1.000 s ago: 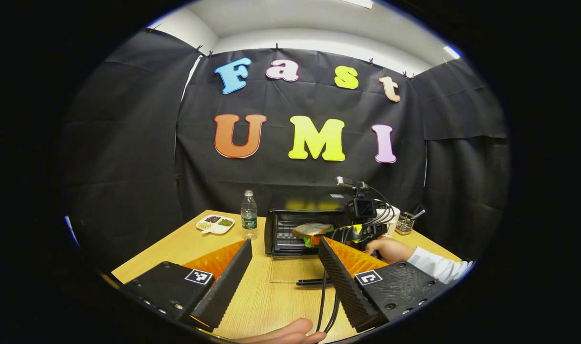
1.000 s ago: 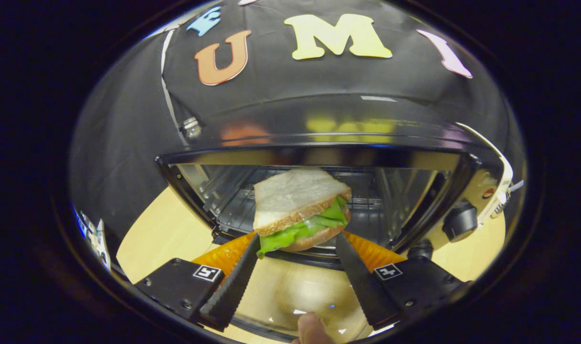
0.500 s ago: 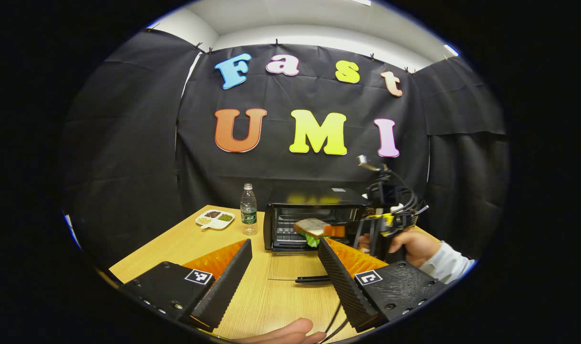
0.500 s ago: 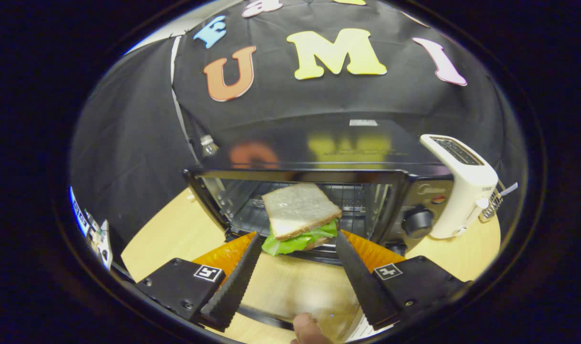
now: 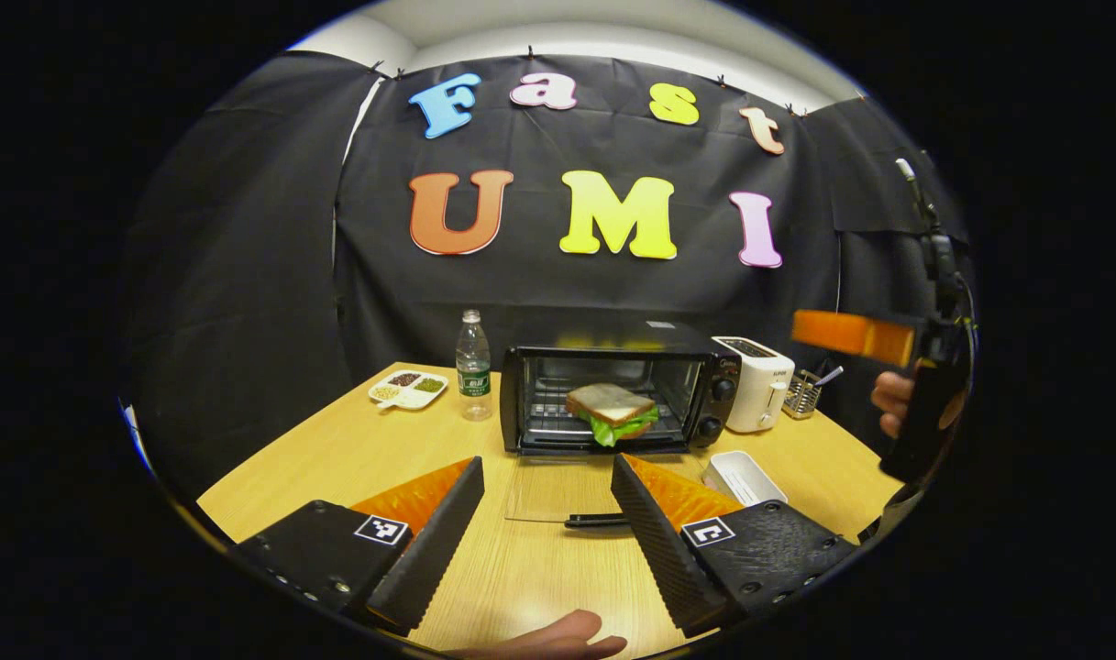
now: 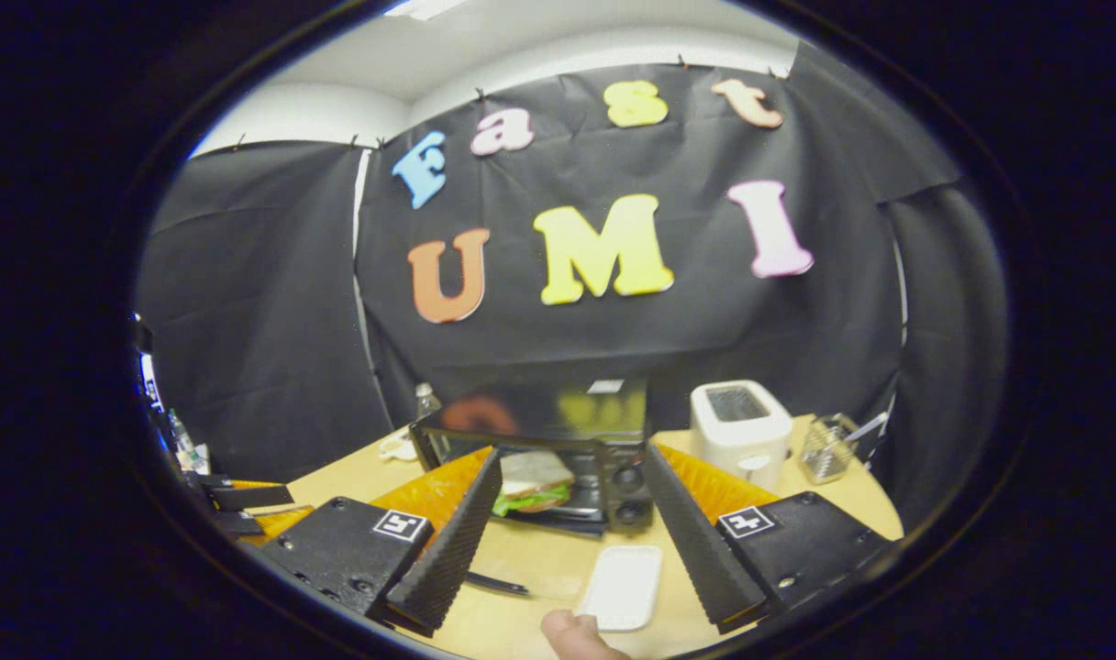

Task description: Open the electric oven with the left hand, put the food in, and close the electric oven.

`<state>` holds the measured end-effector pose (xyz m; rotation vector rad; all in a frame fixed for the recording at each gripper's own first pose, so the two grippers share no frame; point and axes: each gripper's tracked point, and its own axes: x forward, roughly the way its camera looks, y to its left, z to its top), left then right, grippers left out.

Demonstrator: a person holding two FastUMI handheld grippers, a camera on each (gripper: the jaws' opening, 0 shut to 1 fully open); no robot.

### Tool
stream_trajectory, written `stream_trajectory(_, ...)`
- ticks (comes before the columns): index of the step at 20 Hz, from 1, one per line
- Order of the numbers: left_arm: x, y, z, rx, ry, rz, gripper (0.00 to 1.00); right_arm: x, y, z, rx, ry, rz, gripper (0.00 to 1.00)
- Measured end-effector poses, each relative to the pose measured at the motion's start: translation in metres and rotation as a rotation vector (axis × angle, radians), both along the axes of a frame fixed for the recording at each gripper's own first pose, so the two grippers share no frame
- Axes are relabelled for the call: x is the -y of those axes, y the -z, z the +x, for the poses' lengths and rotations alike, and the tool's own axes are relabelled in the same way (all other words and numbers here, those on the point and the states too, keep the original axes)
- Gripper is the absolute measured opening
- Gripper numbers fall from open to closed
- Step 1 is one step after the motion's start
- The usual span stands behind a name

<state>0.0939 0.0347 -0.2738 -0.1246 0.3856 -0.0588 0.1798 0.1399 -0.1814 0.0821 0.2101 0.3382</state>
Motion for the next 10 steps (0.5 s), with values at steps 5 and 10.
stream_trajectory(5,0.041,0.061,0.005,-0.162,0.038,-0.002,0.93,0.067,-0.037,-0.037,0.063,0.095,-0.05,1.0)
stream_trajectory(10,0.088,0.122,0.002,-0.367,0.101,0.019,0.93,0.11,-0.078,-0.05,0.138,0.168,-0.087,0.89)
